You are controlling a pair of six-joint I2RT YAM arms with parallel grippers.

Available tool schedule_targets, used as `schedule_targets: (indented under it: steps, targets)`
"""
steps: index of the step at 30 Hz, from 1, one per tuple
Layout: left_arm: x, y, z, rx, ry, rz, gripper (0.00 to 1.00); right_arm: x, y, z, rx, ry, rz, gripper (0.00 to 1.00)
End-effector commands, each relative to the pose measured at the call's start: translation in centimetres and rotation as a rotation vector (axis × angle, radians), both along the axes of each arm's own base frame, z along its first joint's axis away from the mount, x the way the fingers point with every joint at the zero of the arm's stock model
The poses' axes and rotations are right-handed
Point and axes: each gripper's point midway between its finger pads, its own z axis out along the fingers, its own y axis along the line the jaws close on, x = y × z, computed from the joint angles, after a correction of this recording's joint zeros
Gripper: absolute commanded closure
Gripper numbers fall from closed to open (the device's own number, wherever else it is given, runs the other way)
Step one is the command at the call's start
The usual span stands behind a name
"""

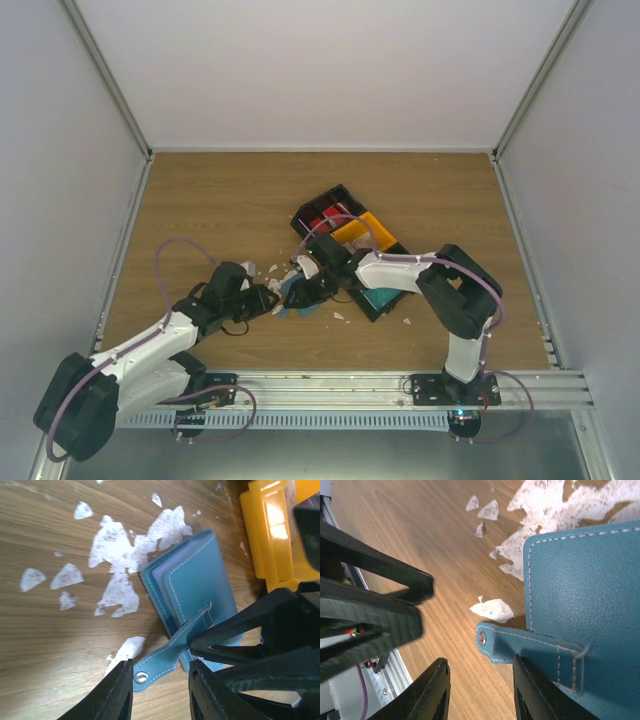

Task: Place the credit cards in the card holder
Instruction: Close the card holder at the center of the board.

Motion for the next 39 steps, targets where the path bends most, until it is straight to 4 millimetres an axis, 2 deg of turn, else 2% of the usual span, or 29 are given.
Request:
schedule_targets:
  steps: [1,7,12,15,18,22,25,30,39]
  targets:
    - [1.3,-2.8,2.7,-0.094,-0.085,-0.124,0.64,1.1,0.1,3.8,0.041,-0.111,-0.02,0.63]
    - [2.7,-4.5,3.4,-0.113,-0.104,-0.195,0.61,2.2,-2.2,5.3,0.043,-0.157,-0.083,0.63]
    - [3.5,-4.5,3.3,-0.087,-0.098,-0.184,0.61,4.2,-4.8,4.1,-0.043,-0.186,-0.163,0.65]
    - [3.6,-4.3,3.2,-0.083,-0.098,-0.172,0.61,4.5,-5.5,3.6,-0.066,-0.193,-0.179,0.67]
    - [3.8,-4.3,3.5,-0.083,-0.101,-0.167,0.61,4.4,-5.7,2.7,-0.093,-0.179,-0.175,0.71]
    - [4.0,-4.2,3.8,-0.08,-0.107,-0.151,0.61,2.7,-4.9,1.3,-0.088,-0.128,-0.081,0.79]
    - [4.3,-3.9,4.0,-0.068,-0.116,-0.129,0.63,1.9,-4.6,-0.2,-0.128,-0.107,-0.033,0.8]
    - [4.6,-3.9,4.3,-0.07,-0.132,-0.128,0.65,2.0,-5.6,-2.6,-0.233,-0.086,-0.041,0.81]
    - [4.7,-4.6,0.7,-0.02,-0.032,-0.181,0.67,2.7,-5.7,-2.0,-0.251,-0.113,-0.061,0.8]
